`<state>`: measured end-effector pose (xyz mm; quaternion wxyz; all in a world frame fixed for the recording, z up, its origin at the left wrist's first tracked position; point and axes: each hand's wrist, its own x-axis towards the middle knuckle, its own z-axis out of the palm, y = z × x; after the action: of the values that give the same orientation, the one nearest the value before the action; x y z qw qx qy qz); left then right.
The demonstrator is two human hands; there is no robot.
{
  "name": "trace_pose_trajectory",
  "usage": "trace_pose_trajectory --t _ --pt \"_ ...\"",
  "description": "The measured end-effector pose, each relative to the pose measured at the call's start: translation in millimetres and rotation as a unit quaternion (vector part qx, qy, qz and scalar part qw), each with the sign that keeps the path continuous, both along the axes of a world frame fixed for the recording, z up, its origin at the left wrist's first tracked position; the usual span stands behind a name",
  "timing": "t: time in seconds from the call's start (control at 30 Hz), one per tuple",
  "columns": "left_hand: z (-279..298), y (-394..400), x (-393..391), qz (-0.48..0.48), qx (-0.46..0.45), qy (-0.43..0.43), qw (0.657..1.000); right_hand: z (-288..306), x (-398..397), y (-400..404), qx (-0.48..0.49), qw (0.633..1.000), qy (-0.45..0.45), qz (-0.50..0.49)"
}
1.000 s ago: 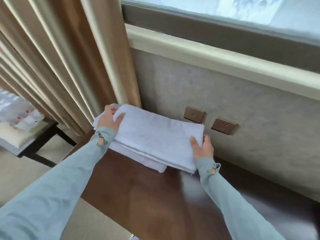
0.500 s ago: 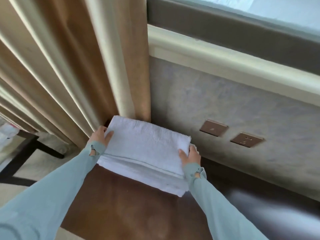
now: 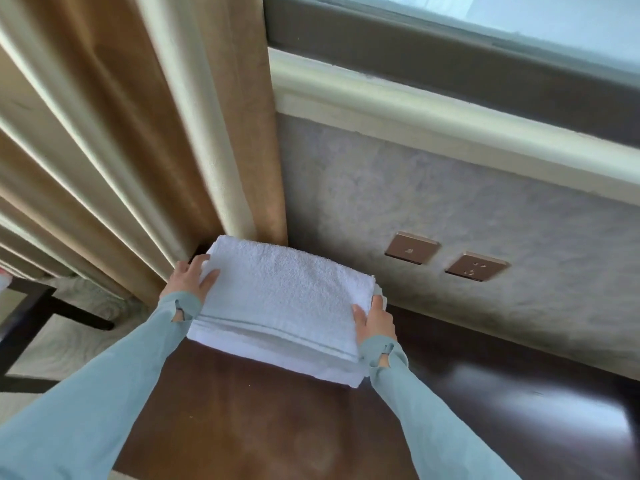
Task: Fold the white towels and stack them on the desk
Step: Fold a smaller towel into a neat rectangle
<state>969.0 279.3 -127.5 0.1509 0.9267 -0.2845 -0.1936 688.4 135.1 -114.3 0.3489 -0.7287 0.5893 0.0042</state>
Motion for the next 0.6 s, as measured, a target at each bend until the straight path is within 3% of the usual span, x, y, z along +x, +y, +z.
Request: trace_pose_trajectory --t 0.1,0.2,0.33,0.43,0.6 --pt "11 -1 5 0.059 -0.014 -0.010 0.998 6 -1 -6 0.003 0.998 0.055 0.009" --pt "33 -4 2 0.129 -0.053 -0.041 0.989 12 -14 -11 0.035 0.997 -0.025 -0.069" --pt "69 -27 -59 0.045 -0.100 -0.021 0.994 20 -56 -23 0.052 0.982 -0.113 -0.143" --pt "93 -56 -137 0.008 -0.087 0.002 0.996 28 -103 -36 0.070 0.972 -0.140 -0.176" --pt "81 -95 -271 -0.205 -0.010 -0.013 0.979 46 -220 -43 0.045 0.965 -0.150 -0.212"
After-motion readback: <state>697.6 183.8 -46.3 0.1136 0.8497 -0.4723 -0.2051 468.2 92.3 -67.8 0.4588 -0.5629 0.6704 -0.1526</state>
